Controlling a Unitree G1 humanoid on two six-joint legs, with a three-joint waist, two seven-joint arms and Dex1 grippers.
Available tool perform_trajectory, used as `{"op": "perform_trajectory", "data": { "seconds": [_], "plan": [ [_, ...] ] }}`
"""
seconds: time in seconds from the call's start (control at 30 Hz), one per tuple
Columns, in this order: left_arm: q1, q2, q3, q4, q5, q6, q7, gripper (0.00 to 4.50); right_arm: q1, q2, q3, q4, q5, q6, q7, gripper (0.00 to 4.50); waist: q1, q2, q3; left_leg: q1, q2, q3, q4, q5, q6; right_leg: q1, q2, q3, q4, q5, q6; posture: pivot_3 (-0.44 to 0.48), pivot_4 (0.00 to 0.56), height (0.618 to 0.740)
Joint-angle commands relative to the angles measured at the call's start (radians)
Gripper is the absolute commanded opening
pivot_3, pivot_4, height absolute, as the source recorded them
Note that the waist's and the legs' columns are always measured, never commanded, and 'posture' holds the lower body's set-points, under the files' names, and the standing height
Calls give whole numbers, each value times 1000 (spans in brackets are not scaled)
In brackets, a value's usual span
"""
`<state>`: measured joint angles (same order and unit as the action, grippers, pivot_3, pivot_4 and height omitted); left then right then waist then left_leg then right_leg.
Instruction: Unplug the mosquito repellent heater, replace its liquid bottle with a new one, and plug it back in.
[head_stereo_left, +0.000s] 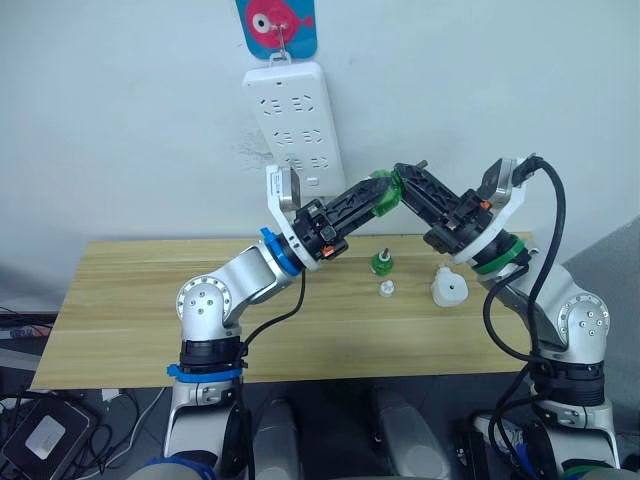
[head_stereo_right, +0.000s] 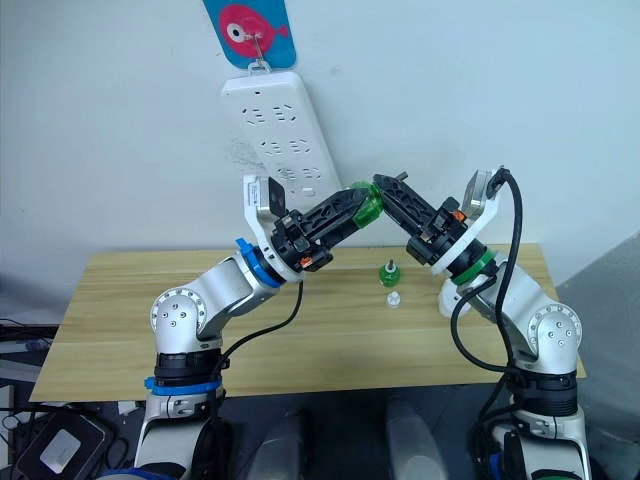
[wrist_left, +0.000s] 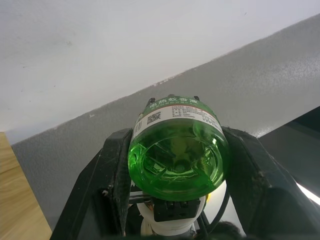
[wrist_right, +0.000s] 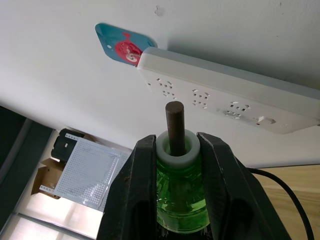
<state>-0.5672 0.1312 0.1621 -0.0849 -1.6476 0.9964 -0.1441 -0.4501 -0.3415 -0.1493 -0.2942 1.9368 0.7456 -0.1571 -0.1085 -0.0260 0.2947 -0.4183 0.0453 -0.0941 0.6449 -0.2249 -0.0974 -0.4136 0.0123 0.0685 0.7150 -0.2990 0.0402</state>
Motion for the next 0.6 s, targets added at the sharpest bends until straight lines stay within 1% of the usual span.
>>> {"op": "perform_trajectory", "data": {
  "seconds": [0.03, 0.1, 0.17, 0.27, 0.37, 0.43, 0.5, 0.53, 0.6],
  "plan": [
    [5, -8, -9, -34, -23, -11, -19, 2303, 12, -4, 15, -65, 31, 0, 5, 822, 0, 0, 0, 0, 0, 0, 0, 0, 0, 0, 0, 0, 0, 0, 0, -161, 218, 740],
    [11, -5, -11, -37, -21, -9, -26, 2303, 16, -2, 19, -69, 34, 4, 7, 822, 0, 0, 0, 0, 0, 0, 0, 0, 0, 0, 0, 0, 0, 0, 0, -161, 218, 740],
    [17, -2, -12, -41, -20, -7, -31, 2303, 23, 22, 7, -72, 35, 4, 10, 822, 0, 0, 0, 0, 0, 0, 0, 0, 0, 0, 0, 0, 0, 0, 0, -159, 218, 740],
    [24, 12, -10, -49, -24, 0, -43, 2303, 32, 0, -13, -66, 33, -25, -14, 1851, 0, 0, 0, 0, 0, 0, 0, 0, 0, 0, 0, 0, 0, 0, 0, -159, 219, 740],
    [36, 35, -6, -59, -31, 8, -54, 2303, 53, -50, -43, -47, -7, -33, -28, 2871, 0, 0, 0, 0, 0, 0, 0, 0, 0, 0, 0, 0, 0, 0, 0, -159, 224, 740],
    [54, 71, 1, -69, -30, 21, -60, 2303, 81, -116, -74, -28, -58, -25, -37, 3600, 1, 0, 0, 0, 0, 0, 0, 0, 0, 0, 0, 1, 0, 0, 0, -163, 226, 740],
    [79, 127, 10, -78, 1, 35, -86, 2303, 114, -213, -86, -13, -174, 5, -35, 4266, 2, 0, 0, 0, 0, 0, 0, 0, 0, 0, 0, 1, -1, 0, 0, -174, 235, 740],
    [95, 162, 10, -87, 35, 39, -110, 2303, 133, -277, -72, -17, -274, 27, -14, 4500, 2, 0, 0, 0, 0, 1, -1, 0, 0, 0, 0, 1, -1, 0, 0, -176, 237, 740],
    [127, 230, 7, -104, 109, 37, -160, 2303, 170, -412, -16, -55, -497, 57, 65, 4500, 1, 0, 0, 1, 0, 2, -1, 0, 0, 0, 0, 2, -1, 0, 0, -185, 240, 740]
  ]
}}
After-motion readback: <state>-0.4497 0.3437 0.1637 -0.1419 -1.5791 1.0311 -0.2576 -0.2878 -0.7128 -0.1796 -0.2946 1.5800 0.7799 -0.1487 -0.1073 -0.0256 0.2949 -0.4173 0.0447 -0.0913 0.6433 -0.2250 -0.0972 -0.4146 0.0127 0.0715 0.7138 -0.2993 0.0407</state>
